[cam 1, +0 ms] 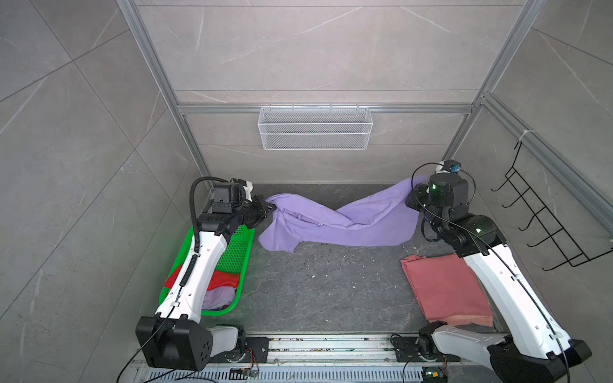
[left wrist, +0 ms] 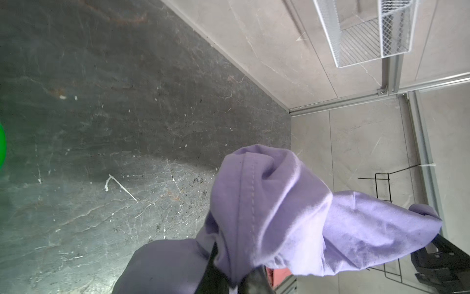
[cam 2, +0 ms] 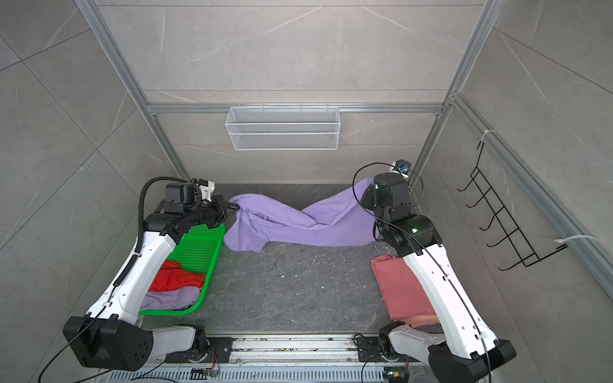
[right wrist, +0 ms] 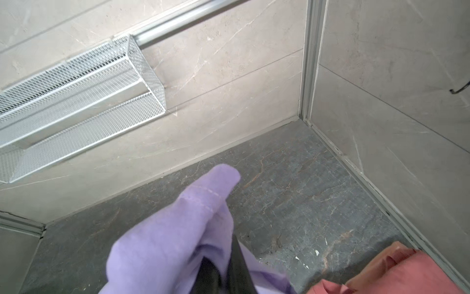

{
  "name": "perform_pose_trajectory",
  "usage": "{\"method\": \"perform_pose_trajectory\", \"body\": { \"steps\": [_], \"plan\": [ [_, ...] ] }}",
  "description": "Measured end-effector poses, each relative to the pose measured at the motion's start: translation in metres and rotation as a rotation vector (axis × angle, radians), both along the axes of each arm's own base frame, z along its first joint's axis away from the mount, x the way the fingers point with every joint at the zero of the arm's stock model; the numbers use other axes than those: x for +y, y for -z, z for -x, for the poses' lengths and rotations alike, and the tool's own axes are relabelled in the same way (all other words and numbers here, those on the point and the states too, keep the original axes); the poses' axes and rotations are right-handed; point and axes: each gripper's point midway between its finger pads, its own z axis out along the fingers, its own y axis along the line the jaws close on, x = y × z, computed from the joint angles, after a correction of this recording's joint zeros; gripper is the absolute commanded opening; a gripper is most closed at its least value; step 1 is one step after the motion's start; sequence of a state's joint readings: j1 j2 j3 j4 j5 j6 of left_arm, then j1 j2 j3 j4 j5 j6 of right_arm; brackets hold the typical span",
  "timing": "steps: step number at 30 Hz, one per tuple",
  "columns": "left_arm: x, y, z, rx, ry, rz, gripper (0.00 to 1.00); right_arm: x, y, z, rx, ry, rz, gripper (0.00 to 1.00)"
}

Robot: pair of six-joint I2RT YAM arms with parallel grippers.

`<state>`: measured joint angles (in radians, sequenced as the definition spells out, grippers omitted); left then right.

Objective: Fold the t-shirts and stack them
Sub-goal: 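Lift and pull the t-shirt apart with both grippers, then lay it down, then grasp the t-shirt hem corners nearest the robot with both grippers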

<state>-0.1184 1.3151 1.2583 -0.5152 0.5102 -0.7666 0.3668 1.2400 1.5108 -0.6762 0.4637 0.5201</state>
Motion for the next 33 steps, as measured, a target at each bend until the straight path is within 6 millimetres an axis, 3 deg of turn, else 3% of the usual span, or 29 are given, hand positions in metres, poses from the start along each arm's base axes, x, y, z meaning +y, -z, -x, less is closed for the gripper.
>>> {"method": "perform_pose_trajectory", "body": {
  "steps": [3,5,6,9,10,12,14,18,23,28,33],
  "plan": [
    [-0.004,0.048,-0.013,0.124,-0.032,0.032,0.0,0.017,0.044,-0.033,0.082,-0.006,-0.024,0.08],
    [-0.006,0.083,-0.023,0.212,-0.056,0.032,0.0,0.03,0.095,-0.06,0.175,-0.014,-0.024,0.09],
    [-0.006,0.097,-0.029,0.244,-0.062,0.029,0.07,0.034,0.118,-0.072,0.221,-0.018,-0.025,0.12],
    [-0.007,0.131,-0.048,0.314,-0.079,0.01,0.51,0.039,0.178,-0.106,0.336,-0.005,-0.047,0.43],
    [-0.007,0.138,-0.056,0.327,-0.084,0.0,0.58,0.038,0.192,-0.12,0.367,0.002,-0.053,0.52],
    [-0.005,0.148,-0.074,0.33,-0.098,-0.021,0.67,0.038,0.203,-0.142,0.377,0.016,-0.079,0.69],
    [0.0,0.15,-0.085,0.311,-0.119,-0.057,0.74,0.037,0.203,-0.15,0.373,0.015,-0.092,0.72],
    [0.015,0.141,-0.09,0.268,-0.156,-0.159,0.76,0.039,0.19,-0.146,0.344,-0.001,-0.112,0.73],
    [0.025,0.125,-0.076,0.249,-0.12,-0.314,0.74,0.028,0.179,-0.114,0.34,0.021,-0.132,0.74],
    [-0.001,0.128,-0.044,0.294,-0.01,-0.485,0.72,0.012,0.194,-0.073,0.397,0.079,-0.144,0.76],
    [-0.031,0.144,-0.004,0.371,0.102,-0.567,0.67,-0.001,0.228,-0.04,0.501,0.13,-0.145,0.77]
  ]
}}
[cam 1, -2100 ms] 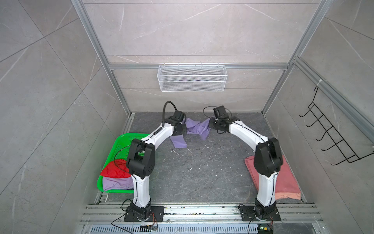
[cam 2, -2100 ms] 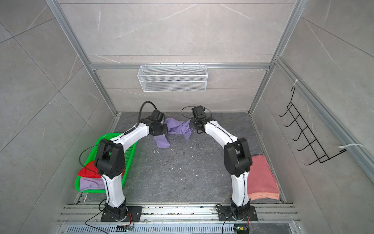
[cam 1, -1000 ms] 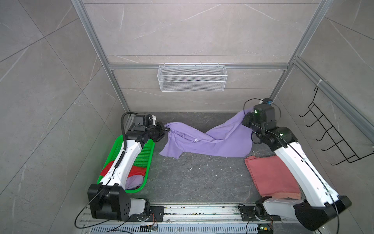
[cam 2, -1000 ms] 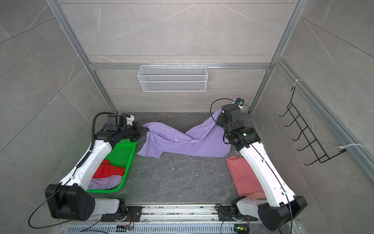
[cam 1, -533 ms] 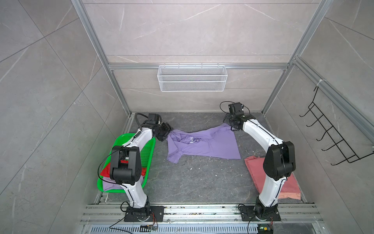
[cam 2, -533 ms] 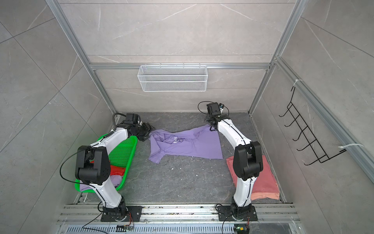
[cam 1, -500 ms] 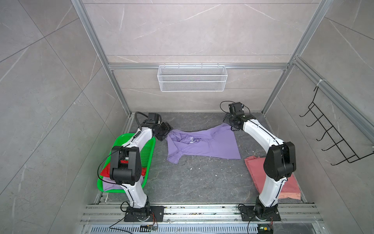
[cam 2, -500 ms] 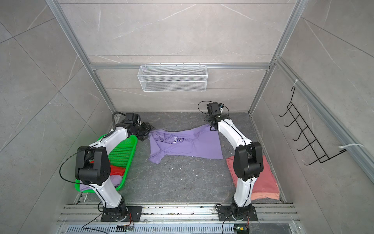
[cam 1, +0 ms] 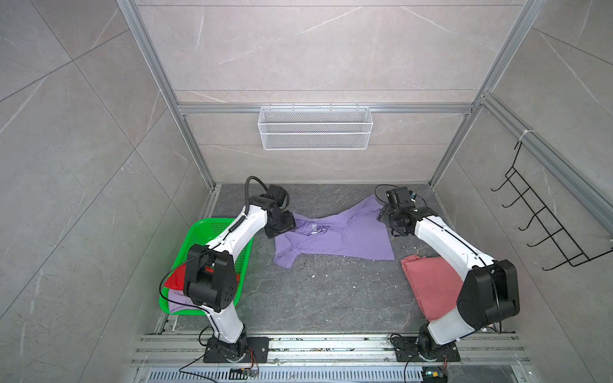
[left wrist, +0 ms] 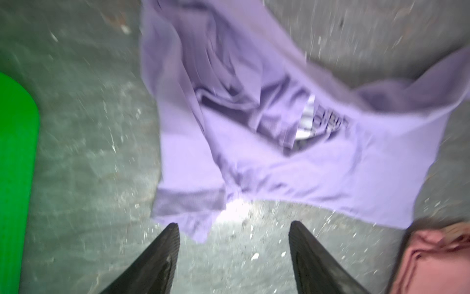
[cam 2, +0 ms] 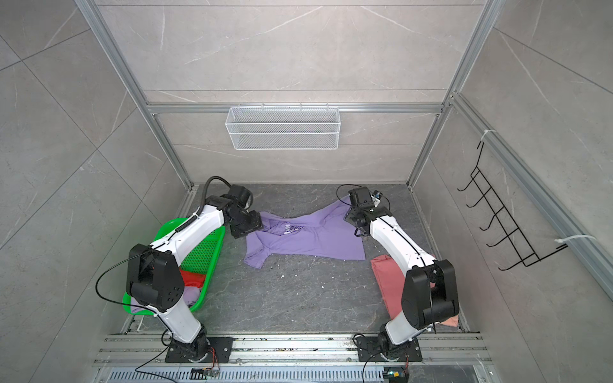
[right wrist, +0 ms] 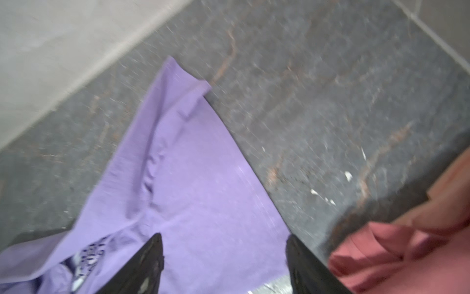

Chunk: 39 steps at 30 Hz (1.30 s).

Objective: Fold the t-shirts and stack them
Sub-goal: 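Grasp the t-shirt hem corners nearest the robot with both grippers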

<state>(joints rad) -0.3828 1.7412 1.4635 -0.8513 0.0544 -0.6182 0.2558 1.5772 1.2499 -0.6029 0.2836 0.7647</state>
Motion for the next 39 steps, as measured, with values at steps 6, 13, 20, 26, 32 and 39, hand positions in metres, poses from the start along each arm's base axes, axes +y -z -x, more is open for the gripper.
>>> {"method": "perform_pose_trajectory", "body": {
  "steps": [6,13,20,26,32,39],
  "plan": [
    [-0.006,0.032,0.02,0.094,0.035,-0.052,0.62,-0.001,0.041,0.028,0.118,0.021,-0.039,0.77],
    [-0.01,0.078,0.019,0.183,0.051,-0.081,0.48,0.004,0.067,0.047,0.19,0.038,-0.091,0.77],
    [-0.012,0.09,0.014,0.199,0.058,-0.09,0.17,0.01,0.09,0.059,0.216,0.05,-0.15,0.77],
    [-0.011,0.09,0.015,0.2,0.058,-0.096,0.0,0.016,0.108,0.07,0.24,0.061,-0.205,0.77],
    [-0.006,0.083,0.017,0.184,0.052,-0.114,0.0,0.022,0.108,0.06,0.2,0.062,-0.253,0.77],
    [-0.002,0.018,0.015,0.026,0.049,-0.075,0.0,0.024,0.113,0.055,0.188,0.08,-0.286,0.75]
  ]
}}
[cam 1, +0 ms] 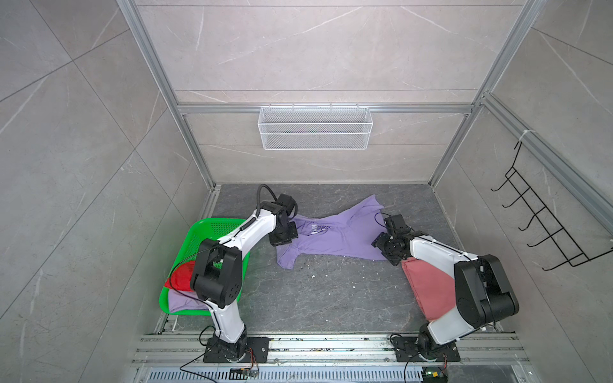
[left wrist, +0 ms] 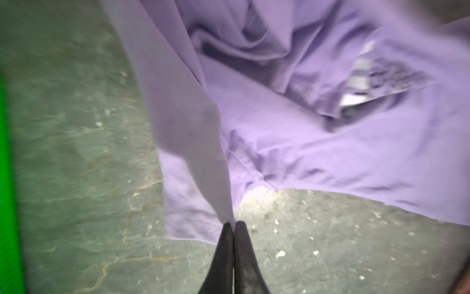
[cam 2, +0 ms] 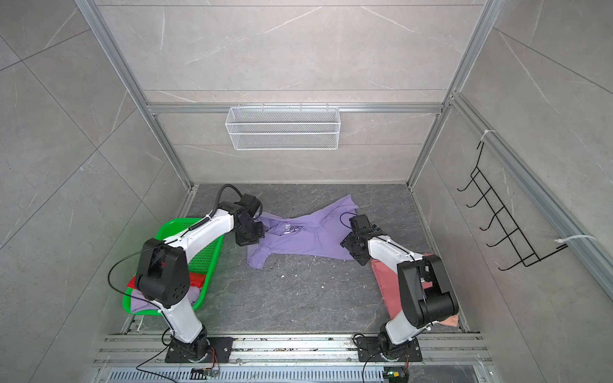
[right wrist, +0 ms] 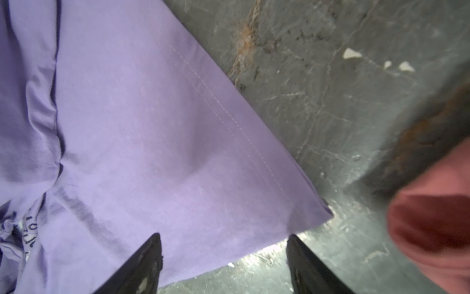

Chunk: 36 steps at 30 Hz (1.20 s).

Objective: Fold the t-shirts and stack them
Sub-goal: 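Grasp the t-shirt hem corners nearest the robot with both grippers, then lift the t-shirt by the hem with both grippers and raise it high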

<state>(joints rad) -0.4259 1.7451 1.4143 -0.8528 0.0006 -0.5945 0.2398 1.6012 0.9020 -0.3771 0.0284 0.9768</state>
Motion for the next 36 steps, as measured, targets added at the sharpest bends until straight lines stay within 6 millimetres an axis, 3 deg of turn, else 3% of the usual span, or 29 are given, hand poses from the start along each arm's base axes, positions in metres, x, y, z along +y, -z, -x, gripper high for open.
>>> {"method": "perform_pose_trajectory", "body": {
  "steps": [2,5,15,19,20,24,26,29,32,34,36],
  "plan": [
    [0.002,-0.021,0.0,-0.056,-0.001,0.012,0.0,-0.001,0.005,0.001,0.031,0.005,0.007,0.75],
    [0.007,-0.036,0.001,-0.097,-0.007,0.008,0.0,-0.005,0.01,0.007,0.076,0.037,0.027,0.75],
    [0.025,-0.043,0.013,-0.137,-0.036,-0.033,0.0,-0.026,0.016,0.026,0.129,0.141,0.086,0.74],
    [0.032,-0.055,0.012,-0.175,-0.052,-0.034,0.0,-0.029,0.022,0.02,0.121,0.167,0.099,0.68],
    [0.033,-0.058,0.012,-0.183,-0.055,-0.035,0.0,-0.03,0.022,0.017,0.115,0.171,0.102,0.63],
    [0.04,-0.065,0.016,-0.215,-0.07,-0.037,0.0,-0.028,0.023,0.001,0.083,0.166,0.107,0.17],
    [0.044,-0.067,0.019,-0.224,-0.076,-0.036,0.0,-0.026,0.024,-0.005,0.072,0.159,0.101,0.07],
    [0.049,-0.075,0.019,-0.248,-0.09,-0.029,0.0,-0.025,0.021,-0.008,0.06,0.153,0.096,0.01],
    [0.057,-0.091,0.017,-0.301,-0.107,-0.01,0.0,-0.028,-0.002,-0.012,0.004,0.149,0.105,0.0],
    [0.064,-0.109,0.015,-0.353,-0.118,0.004,0.0,-0.03,-0.039,-0.022,-0.085,0.136,0.12,0.0],
    [0.072,-0.132,0.012,-0.415,-0.129,0.02,0.0,-0.032,-0.093,-0.037,-0.213,0.125,0.13,0.0]
  ]
}}
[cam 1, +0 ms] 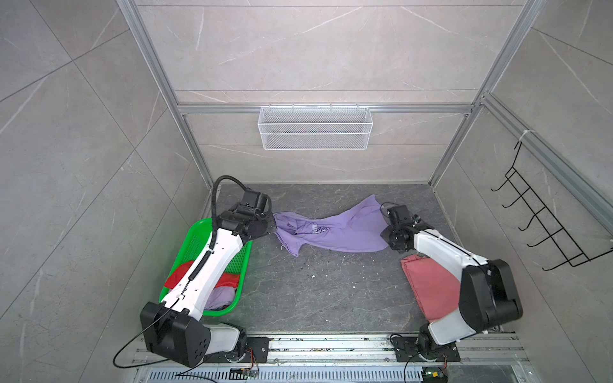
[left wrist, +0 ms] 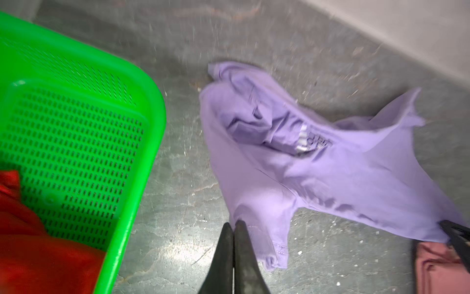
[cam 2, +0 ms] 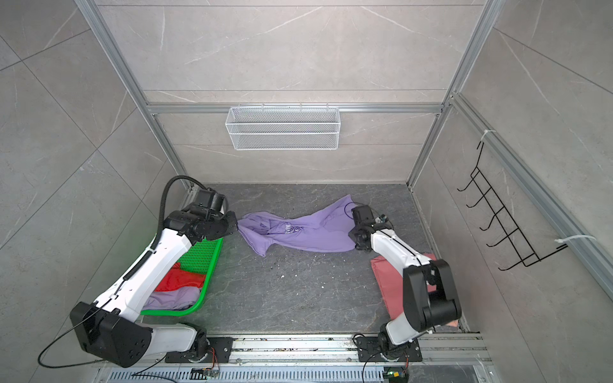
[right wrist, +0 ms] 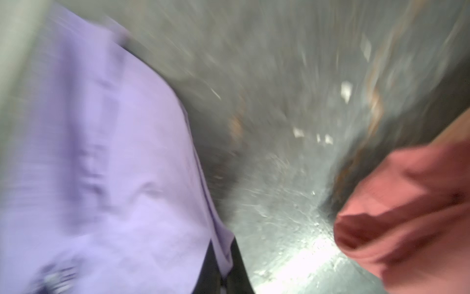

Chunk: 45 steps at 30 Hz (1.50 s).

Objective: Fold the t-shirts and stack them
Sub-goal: 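Lift the t-shirt by the hem with both grippers and raise it high, then lay the t-shirt flat on the table with both grippers and release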

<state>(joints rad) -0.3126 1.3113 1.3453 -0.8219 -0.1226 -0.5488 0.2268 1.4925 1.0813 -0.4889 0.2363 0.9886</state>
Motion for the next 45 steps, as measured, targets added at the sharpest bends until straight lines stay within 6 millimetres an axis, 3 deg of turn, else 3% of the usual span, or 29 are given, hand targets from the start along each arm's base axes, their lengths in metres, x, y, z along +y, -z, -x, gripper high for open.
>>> {"method": "perform_pose_trajectory", "body": {
  "steps": [2,5,10,12,14,17,19,21,25,30,32,35,39,42,45],
  "plan": [
    [0.009,-0.03,-0.004,-0.081,-0.01,0.01,0.0,-0.002,-0.067,-0.013,-0.158,-0.015,0.018,0.0],
    [0.021,-0.091,-0.003,-0.241,-0.009,0.013,0.0,-0.009,-0.163,-0.012,-0.372,-0.03,0.047,0.0],
    [0.033,-0.214,0.035,-0.573,0.032,0.01,0.0,-0.023,-0.299,0.029,-0.657,-0.072,0.117,0.0],
    [0.04,-0.261,0.062,-0.717,0.041,0.013,0.0,-0.026,-0.344,0.046,-0.751,-0.093,0.151,0.0],
    [0.044,-0.296,0.084,-0.834,0.048,0.019,0.0,-0.028,-0.386,0.062,-0.842,-0.115,0.182,0.0],
    [0.046,-0.333,0.11,-0.971,0.073,0.04,0.0,-0.026,-0.424,0.073,-0.929,-0.153,0.219,0.0],
    [0.042,-0.343,0.11,-1.015,0.089,0.052,0.0,-0.025,-0.434,0.07,-0.955,-0.166,0.239,0.0],
    [0.035,-0.341,0.092,-1.016,0.106,0.055,0.0,-0.02,-0.433,0.054,-0.953,-0.183,0.257,0.0],
    [0.013,-0.313,0.018,-0.927,0.133,0.046,0.0,-0.001,-0.408,-0.011,-0.886,-0.23,0.273,0.0],
    [-0.005,-0.242,-0.089,-0.74,0.139,0.047,0.0,0.024,-0.336,-0.101,-0.719,-0.293,0.275,0.0],
    [-0.001,-0.215,-0.125,-0.668,0.125,0.079,0.0,0.031,-0.319,-0.125,-0.684,-0.312,0.268,0.0],
    [0.011,-0.214,-0.156,-0.655,0.096,0.117,0.0,0.034,-0.325,-0.14,-0.695,-0.324,0.258,0.0],
    [0.024,-0.258,-0.145,-0.749,0.079,0.129,0.0,0.027,-0.37,-0.128,-0.794,-0.313,0.27,0.0],
    [0.025,-0.297,-0.107,-0.836,0.097,0.141,0.0,0.019,-0.402,-0.1,-0.857,-0.305,0.29,0.0],
    [0.028,-0.309,-0.059,-0.87,0.102,0.143,0.0,0.01,-0.409,-0.066,-0.867,-0.304,0.303,0.0]
  ]
}}
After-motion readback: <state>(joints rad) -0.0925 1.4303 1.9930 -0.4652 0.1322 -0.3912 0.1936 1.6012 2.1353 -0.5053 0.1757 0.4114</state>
